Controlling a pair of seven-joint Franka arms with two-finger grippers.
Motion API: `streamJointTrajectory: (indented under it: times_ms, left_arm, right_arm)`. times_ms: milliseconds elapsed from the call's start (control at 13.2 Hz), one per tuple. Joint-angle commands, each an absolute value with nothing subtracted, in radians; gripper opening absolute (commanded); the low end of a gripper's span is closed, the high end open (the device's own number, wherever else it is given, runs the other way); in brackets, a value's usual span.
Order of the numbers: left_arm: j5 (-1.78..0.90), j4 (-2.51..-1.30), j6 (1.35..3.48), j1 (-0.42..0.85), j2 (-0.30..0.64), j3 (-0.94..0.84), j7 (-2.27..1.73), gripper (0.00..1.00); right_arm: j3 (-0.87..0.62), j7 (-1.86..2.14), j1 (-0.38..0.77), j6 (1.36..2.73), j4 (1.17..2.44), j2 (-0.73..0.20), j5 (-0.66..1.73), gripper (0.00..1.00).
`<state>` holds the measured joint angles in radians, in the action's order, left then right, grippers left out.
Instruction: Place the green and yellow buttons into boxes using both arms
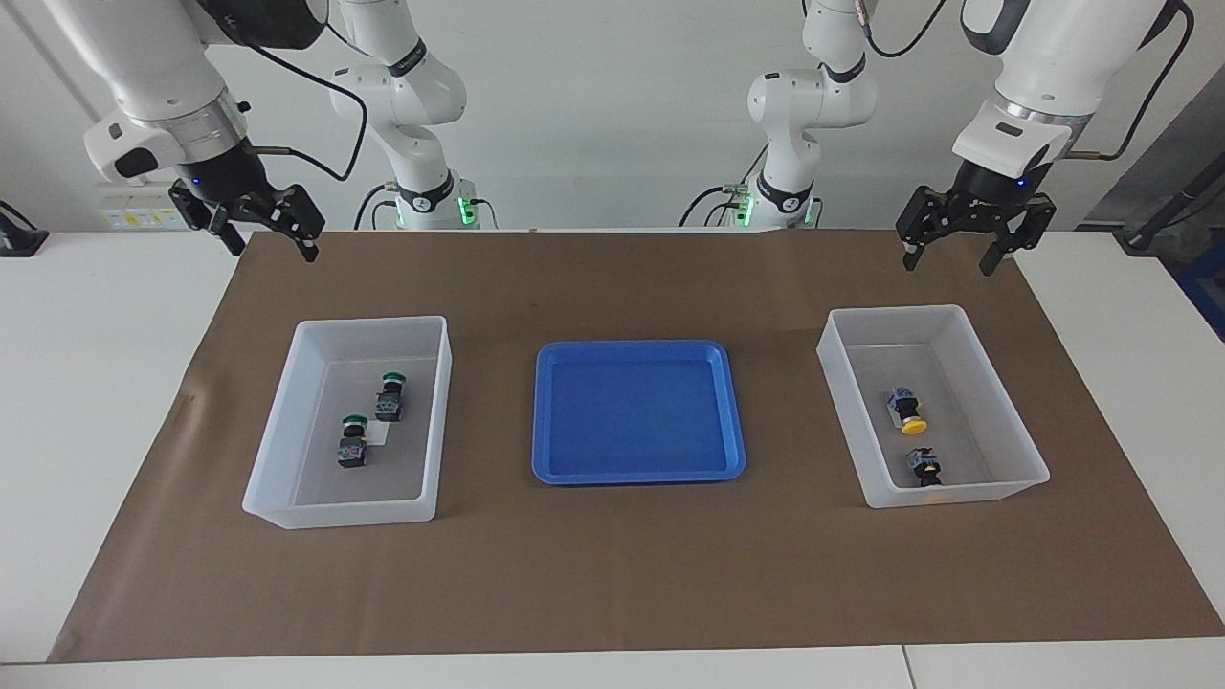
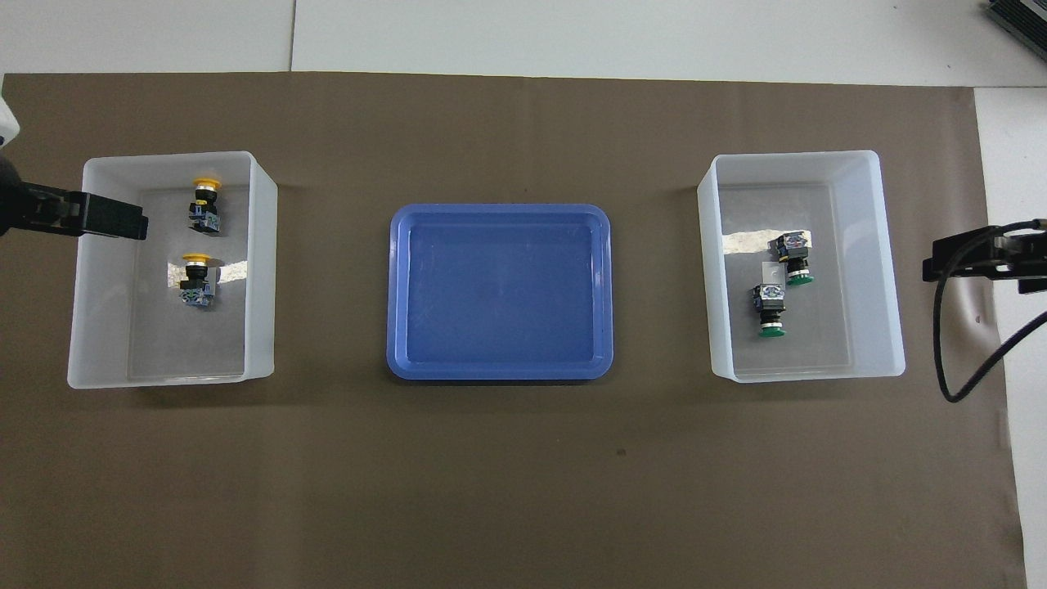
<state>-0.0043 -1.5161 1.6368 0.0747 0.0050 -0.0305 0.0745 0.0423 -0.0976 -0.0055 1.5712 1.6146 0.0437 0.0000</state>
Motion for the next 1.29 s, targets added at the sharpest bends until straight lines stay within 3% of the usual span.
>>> streamJointTrajectory:
  times_ms: [0,228,1214]
  left_arm:
    - [-0.026,-1.537,1.560,0.072,-0.018,-0.023,0.087,1.00]
    - [-0.026,-1.621,1.525,0.069,-0.066,-0.021,0.084,1.00]
    - [-0.025,-1.615,1.572,0.064,-0.061,-0.017,0.090,1.00]
  right_arm:
    - [0.038,-0.095,-0.008,1.565,1.624,0.054,0.000,1.00]
    - [0.038,-0.095,-0.008,1.565,1.624,0.052,-0.002,1.00]
    - [0.038,-0.095,-0.008,1.565,1.624,0.052,0.000,1.00]
